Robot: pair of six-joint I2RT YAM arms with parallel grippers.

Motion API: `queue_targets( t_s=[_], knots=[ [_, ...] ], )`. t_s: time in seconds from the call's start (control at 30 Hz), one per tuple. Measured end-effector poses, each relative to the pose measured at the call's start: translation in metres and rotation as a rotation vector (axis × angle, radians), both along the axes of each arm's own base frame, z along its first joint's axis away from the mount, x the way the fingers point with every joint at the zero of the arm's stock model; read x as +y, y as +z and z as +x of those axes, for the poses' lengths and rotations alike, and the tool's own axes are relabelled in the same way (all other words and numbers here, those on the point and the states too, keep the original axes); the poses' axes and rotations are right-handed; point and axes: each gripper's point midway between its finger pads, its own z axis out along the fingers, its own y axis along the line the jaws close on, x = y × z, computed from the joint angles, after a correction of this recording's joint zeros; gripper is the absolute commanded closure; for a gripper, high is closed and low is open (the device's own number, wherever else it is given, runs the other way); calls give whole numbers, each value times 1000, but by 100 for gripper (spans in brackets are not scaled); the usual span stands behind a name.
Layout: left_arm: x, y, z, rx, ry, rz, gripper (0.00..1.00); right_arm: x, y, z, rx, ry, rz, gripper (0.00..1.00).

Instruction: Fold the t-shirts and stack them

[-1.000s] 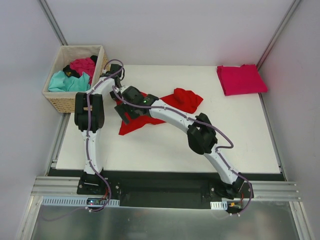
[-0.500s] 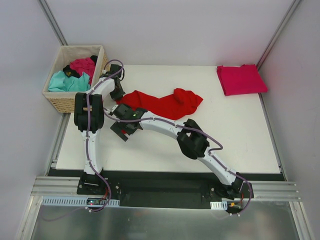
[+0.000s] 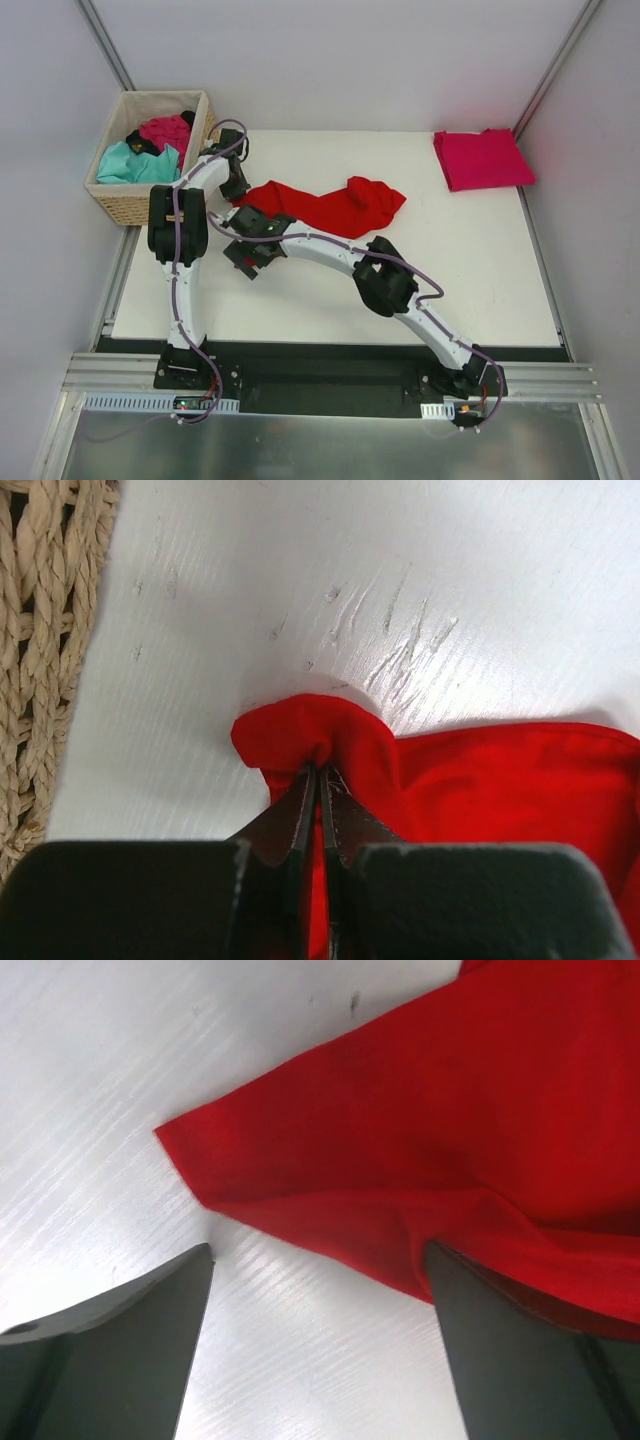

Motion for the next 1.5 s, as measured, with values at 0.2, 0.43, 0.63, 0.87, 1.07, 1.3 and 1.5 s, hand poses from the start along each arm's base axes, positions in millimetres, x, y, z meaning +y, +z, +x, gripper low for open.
queue_targets(
  t_s=[0.2, 0.43, 0.63, 0.87, 1.07, 1.3, 1.5],
  knots=[
    [0, 0, -1, -3, 0, 0, 100, -3, -2, 11, 8, -48, 18, 99],
    [0, -1, -3, -7, 0, -1, 100, -13, -3, 23, -11, -111, 55, 99],
    [0, 12, -15, -13, -4, -9, 100, -78, 9, 6, -22, -160, -23, 99],
    [-13, 134, -32, -253, -60, -96, 100, -167, 181, 17, -274, -289, 143, 99],
    [-35, 311, -82, -672, -198, -158, 100, -254, 409, -28, -596, -375, 570, 99],
    [-63, 445, -190, -1031, -428, -222, 100, -372, 535, -127, -750, -336, 961, 99],
    [-58, 499, -253, -1195, -490, -243, 100, -407, 551, -179, -756, -205, 1088, 99]
  ],
)
